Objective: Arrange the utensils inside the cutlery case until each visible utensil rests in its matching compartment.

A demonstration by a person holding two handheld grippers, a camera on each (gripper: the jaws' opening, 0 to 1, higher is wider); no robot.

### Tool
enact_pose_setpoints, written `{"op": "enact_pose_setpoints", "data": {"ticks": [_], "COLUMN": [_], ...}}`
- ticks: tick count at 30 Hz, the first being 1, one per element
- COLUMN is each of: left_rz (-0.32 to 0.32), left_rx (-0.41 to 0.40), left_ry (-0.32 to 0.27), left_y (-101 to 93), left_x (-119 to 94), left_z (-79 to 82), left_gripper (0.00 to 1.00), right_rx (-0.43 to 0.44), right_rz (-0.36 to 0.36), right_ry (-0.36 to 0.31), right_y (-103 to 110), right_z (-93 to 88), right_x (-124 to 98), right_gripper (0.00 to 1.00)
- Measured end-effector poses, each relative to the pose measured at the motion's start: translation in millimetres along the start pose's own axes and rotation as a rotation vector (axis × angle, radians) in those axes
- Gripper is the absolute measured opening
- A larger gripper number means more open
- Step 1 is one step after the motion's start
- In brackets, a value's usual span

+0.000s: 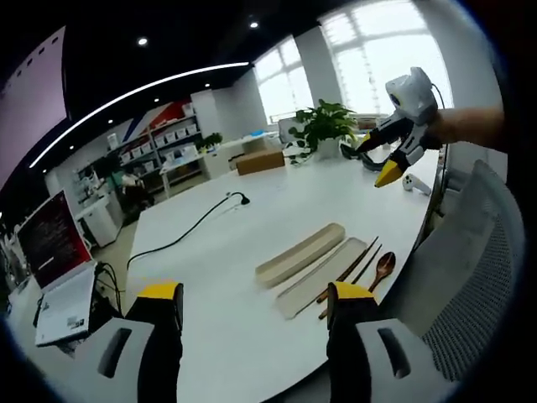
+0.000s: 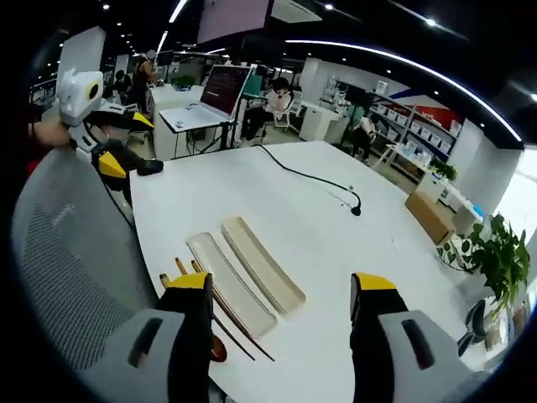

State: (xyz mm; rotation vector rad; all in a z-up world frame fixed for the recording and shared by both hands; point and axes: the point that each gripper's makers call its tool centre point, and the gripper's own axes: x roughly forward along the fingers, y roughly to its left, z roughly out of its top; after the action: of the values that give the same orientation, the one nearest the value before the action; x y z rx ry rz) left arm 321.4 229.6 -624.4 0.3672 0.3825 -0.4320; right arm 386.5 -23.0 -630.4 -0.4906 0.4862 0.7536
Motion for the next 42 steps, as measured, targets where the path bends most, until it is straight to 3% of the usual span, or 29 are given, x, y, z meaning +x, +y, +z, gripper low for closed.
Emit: {"op": "enact_pose_setpoints", "data": {"ticks": [4, 11, 16, 33, 42], "left_rz": [0.011, -0.007, -0.040, -0.038, -0.041], "left_rx": [0.034, 0.020, 0.019, 0.032, 0.032], "left_ry": [-0.008, 0.015, 0.052, 0.053, 0.060], "left_y": [1.7, -1.7, -7.9, -8.1, -8.7], "left_x": [-0.4, 0.2, 0.2, -0.5, -0.4], "left_z": [1.6, -2.8, -8.9, -8.7, -10.0], "left_gripper": [0.70, 0.65, 0.47, 0.43, 0.42], "right_rx": [0.017, 0.005, -0.013, -0.065, -0.072], "right_rz": [0.023, 0.055, 0.073, 0.162, 0.202], "right_ry": [0.008, 0.047, 0.071, 0.205, 0.226], "right_y": [3.5, 10.2, 14.7, 32.4, 41.5], "right_z": [-2.5, -12.2, -17.1, -52.4, -56.1], "right_x": [3.4, 11.2, 16.4, 37.4, 46.8], "right_gripper": [0.64, 0.61, 0.62, 0.55, 0.54]}}
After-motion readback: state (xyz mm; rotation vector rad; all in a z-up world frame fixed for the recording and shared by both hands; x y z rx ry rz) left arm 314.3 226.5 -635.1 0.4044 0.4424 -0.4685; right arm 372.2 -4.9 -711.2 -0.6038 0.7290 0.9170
